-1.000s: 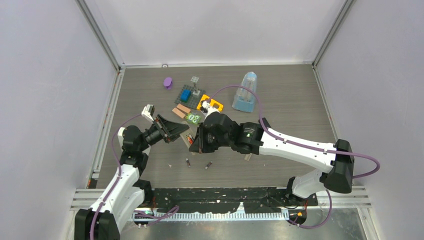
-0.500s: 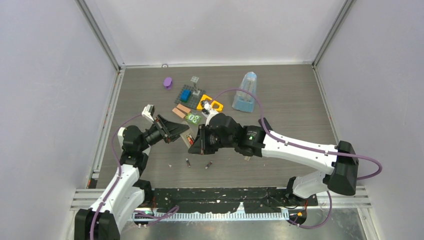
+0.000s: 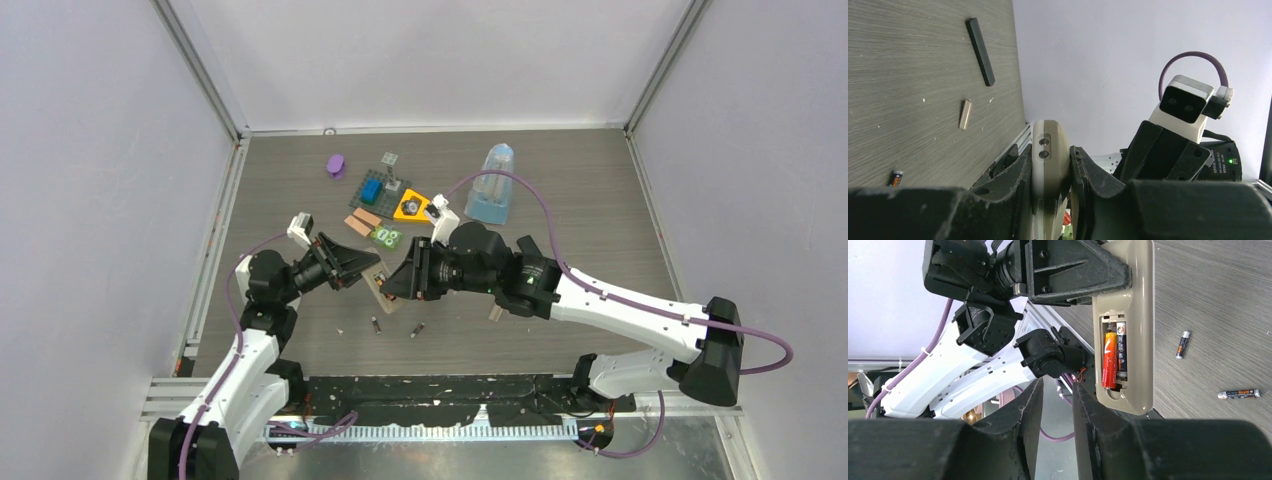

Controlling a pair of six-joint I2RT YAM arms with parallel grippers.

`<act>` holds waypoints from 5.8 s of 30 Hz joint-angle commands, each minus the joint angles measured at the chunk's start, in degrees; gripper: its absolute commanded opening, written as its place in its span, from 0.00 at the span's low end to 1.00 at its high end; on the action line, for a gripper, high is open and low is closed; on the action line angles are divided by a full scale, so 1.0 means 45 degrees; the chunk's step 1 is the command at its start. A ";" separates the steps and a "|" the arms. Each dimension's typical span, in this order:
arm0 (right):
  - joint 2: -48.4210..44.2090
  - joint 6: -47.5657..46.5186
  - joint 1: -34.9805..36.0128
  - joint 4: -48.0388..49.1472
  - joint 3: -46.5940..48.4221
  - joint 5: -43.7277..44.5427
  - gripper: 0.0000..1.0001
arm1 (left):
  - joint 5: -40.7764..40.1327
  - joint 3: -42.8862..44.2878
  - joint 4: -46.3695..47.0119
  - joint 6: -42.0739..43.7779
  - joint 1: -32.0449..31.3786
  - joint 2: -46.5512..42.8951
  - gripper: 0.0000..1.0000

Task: Load the batteries into the remote control
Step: Load the battery into the remote control, then place the remote control at the center of the board.

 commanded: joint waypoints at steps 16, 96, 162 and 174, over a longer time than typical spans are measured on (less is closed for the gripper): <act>0.0441 -0.0126 -0.0006 -0.1466 0.0714 0.0273 0.31 | -0.0057 0.0429 0.0033 0.0187 -0.0041 -0.0447 0.00; 0.4127 0.0737 0.0561 -0.3970 0.2578 0.3355 0.11 | -0.0620 0.0444 -0.0155 -0.0074 -0.0044 -0.1928 0.00; -0.0663 0.0219 -0.4292 -0.5953 -0.4866 0.6517 0.75 | -1.1767 0.1546 0.7317 0.3191 -0.6272 0.8102 0.00; 0.1189 0.1370 -0.4298 -0.5572 -0.4457 0.6475 0.75 | -1.2772 0.0981 1.0521 0.2779 -0.7436 1.1086 0.00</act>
